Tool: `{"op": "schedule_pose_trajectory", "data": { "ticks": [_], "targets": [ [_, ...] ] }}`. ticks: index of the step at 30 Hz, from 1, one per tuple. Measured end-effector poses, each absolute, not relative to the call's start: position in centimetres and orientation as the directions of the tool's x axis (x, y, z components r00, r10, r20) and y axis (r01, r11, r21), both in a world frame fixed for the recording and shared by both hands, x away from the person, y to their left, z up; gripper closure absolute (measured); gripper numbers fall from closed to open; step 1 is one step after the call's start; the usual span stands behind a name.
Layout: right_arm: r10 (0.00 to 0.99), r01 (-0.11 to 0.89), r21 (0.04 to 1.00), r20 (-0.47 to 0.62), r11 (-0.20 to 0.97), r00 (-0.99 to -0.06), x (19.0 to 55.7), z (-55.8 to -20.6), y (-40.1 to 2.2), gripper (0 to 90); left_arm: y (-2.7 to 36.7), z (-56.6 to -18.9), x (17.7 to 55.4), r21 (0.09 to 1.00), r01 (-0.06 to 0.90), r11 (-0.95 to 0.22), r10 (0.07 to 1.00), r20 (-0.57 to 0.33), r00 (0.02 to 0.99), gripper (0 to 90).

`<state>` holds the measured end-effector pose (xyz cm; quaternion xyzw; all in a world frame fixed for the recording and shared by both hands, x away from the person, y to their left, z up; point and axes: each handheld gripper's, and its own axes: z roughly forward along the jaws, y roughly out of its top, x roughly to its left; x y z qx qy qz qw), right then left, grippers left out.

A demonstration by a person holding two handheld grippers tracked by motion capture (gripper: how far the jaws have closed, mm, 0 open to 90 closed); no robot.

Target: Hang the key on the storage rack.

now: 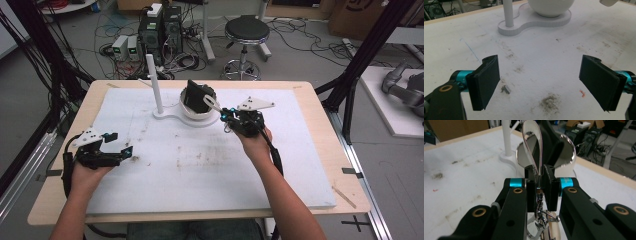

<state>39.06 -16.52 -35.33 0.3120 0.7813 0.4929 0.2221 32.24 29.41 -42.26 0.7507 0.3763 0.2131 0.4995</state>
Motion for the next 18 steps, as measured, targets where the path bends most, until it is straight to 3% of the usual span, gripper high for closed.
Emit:
{"op": "schedule_pose_trajectory", "data": {
  "ticks": [18],
  "targets": [
    [0.643, 0.149, 0.914, -0.143, 0.378, -0.752, 41.3, -30.5, -9.1, 82.8, 29.3, -42.1, 32.3, 0.912, 0.345, -0.223, 0.772, -0.051, 0.634, 16.8]
  ]
}}
